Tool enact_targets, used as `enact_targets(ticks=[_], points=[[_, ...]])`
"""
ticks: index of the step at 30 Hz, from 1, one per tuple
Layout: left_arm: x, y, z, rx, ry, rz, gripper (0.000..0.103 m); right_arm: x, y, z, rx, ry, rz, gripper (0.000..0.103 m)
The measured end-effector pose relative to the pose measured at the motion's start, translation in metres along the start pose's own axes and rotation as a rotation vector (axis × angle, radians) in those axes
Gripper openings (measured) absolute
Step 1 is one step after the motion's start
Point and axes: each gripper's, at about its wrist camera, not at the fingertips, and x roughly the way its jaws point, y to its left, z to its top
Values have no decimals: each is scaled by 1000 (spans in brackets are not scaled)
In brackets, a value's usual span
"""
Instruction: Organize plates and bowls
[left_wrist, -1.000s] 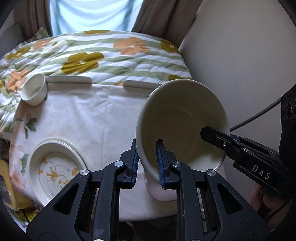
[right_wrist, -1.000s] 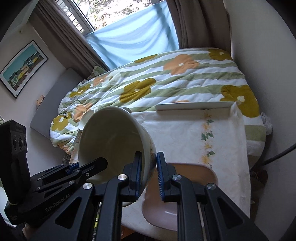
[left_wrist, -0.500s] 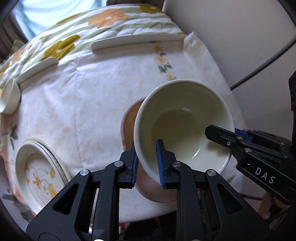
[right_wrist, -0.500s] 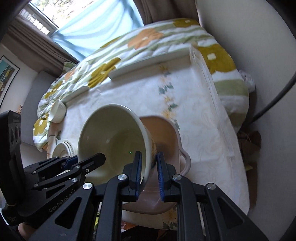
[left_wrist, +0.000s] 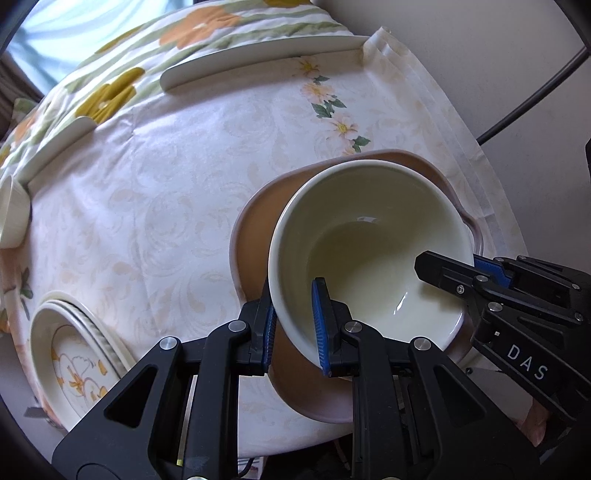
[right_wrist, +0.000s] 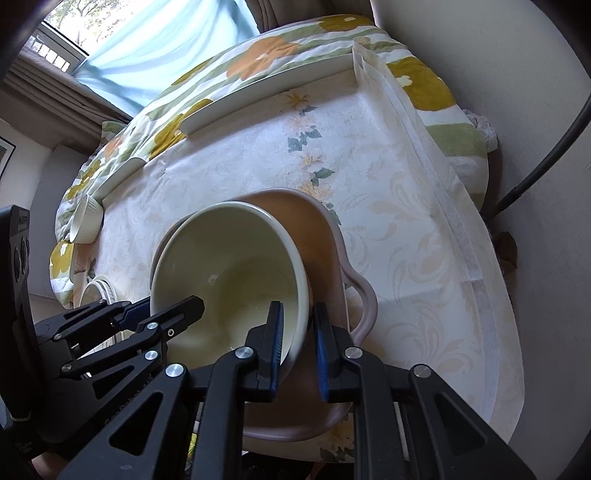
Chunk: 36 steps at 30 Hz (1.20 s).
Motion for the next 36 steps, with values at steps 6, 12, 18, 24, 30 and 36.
enact_targets(ticks=[6, 12, 18, 24, 30, 36], points=[[1, -6, 0, 36, -10, 27, 16, 5, -2, -6, 28, 9, -17, 15], [4, -10, -2, 66, -13, 57, 16, 4, 1, -8, 12, 2, -45, 15], [4, -10, -3, 57, -11, 48, 16, 3, 0, -11, 11, 12, -54, 15], [-8, -14, -5, 55, -43, 65, 16, -7, 3, -14, -14, 9, -76, 15], [-42, -12, -5, 26, -111, 74, 16, -43, 3, -13, -31, -63, -69, 15], [-107, 17, -13, -92, -245, 75, 16, -88, 20, -2, -131, -159, -6, 15]])
